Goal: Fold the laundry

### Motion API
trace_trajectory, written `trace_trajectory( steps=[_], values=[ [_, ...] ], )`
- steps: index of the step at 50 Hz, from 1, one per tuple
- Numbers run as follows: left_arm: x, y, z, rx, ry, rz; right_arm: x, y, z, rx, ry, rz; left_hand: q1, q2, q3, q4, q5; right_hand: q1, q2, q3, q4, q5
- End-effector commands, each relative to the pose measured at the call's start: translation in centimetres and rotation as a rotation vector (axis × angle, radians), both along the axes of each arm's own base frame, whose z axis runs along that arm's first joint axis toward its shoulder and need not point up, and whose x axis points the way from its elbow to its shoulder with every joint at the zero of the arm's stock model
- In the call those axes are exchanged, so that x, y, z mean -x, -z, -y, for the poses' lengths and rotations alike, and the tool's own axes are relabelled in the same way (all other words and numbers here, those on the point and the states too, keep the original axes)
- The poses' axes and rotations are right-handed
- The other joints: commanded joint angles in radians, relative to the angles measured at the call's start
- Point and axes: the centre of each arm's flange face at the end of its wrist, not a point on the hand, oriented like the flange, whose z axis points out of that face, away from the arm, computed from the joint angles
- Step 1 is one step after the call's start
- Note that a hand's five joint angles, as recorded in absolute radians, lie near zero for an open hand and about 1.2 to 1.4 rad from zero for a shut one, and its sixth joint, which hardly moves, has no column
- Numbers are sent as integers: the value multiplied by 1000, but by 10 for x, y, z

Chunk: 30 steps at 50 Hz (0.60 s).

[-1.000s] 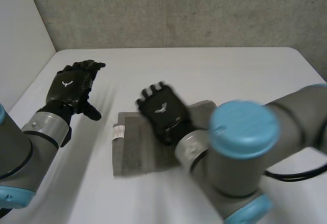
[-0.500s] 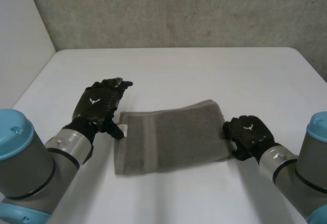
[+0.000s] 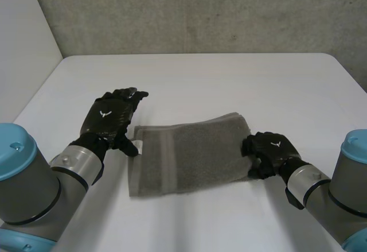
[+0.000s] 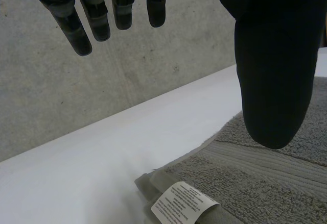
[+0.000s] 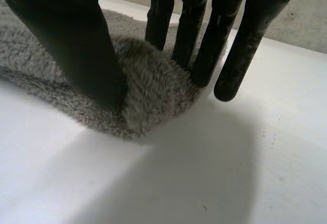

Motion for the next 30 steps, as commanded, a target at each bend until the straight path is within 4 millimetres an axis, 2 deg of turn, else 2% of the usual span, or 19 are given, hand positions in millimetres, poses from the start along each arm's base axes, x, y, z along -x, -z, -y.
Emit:
trace_trajectory(
  steps=[1, 3, 5, 6, 7, 9, 10, 12, 13, 15, 16, 18, 21, 23, 25, 26, 27, 29, 30],
  values=[
    [0, 0, 0, 2, 1, -1, 0, -3, 5, 43, 4, -17, -4, 10, 4, 8, -32, 769, 682, 682, 683, 683],
    [0, -1, 0, 5, 1, -2, -3, -10, 10, 83, 5, -23, -4, 10, 4, 8, -32, 769, 682, 682, 683, 683],
    [0, -2, 0, 8, 0, -3, -8, -32, 28, 202, 8, -69, -4, 10, 4, 8, -32, 769, 682, 682, 683, 683],
    [0, -3, 1, 9, -3, -4, -8, -32, 28, 202, 8, -70, -4, 10, 4, 8, -32, 769, 682, 682, 683, 683],
    [-1, -3, 1, 10, -5, -5, -20, -46, 29, 276, -21, -102, -4, 10, 4, 8, -32, 769, 682, 682, 683, 683],
    [-2, -5, 2, 15, -14, -6, -65, -75, 4, 415, -146, -129, -4, 10, 4, 8, -32, 769, 682, 682, 683, 683],
    [-3, -7, 3, 24, -26, -9, -65, -76, 4, 416, -147, -129, -4, 10, 4, 8, -32, 769, 682, 682, 683, 683],
    [-5, -12, 5, 38, -41, -14, -109, -93, -30, 503, -282, -134, -4, 10, 4, 8, -32, 769, 682, 682, 683, 683],
    [-7, -16, 5, 51, -60, -19, -109, -94, -30, 503, -283, -134, -4, 10, 4, 8, -32, 769, 682, 682, 683, 683],
    [-9, -20, 6, 61, -75, -23, -140, -90, -58, 514, -399, -153, -4, 10, 4, 8, -32, 769, 682, 682, 683, 683],
    [-12, -23, 9, 68, -101, -27, -141, -90, -58, 514, -399, -153, -4, 10, 4, 8, -32, 769, 682, 682, 683, 683],
    [-15, -24, 11, 74, -120, -28, -161, -72, -84, 475, -505, -175, -4, 10, 4, 8, -32, 769, 682, 682, 683, 683],
    [-18, -27, 13, 82, -144, -33, -169, -59, -100, 448, -560, -183, -4, 10, 4, 8, -32, 769, 682, 682, 683, 683],
    [-18, -28, 13, 82, -151, -34, -179, -38, -123, 407, -625, -203, -4, 10, 4, 8, -32, 769, 682, 682, 683, 683],
    [-19, -28, 13, 81, -157, -35, -179, -33, -127, 396, -632, -213, -4, 10, 4, 8, -32, 769, 682, 682, 683, 683],
    [-19, -28, 14, 82, -161, -35, -177, -33, -127, 392, -624, -215, -4, 10, 4, 8, -32, 619, 532, 532, 533, 532],
    [-19, -28, 14, 81, -161, -37, -177, -33, -127, 392, -624, -215, -4, 10, 4, 8, -32, 617, 530, 530, 531, 531],
    [-19, -28, 14, 83, -163, -37, -173, -45, -125, 398, -583, -205, -4, 10, 4, 8, -32, -397, -484, -484, -483, -483],
    [-19, -28, 14, 83, -163, -37, -173, -45, -125, 398, -583, -204, -4, 10, 4, 8, -32, -402, -488, -488, -488, -488]
  ],
)
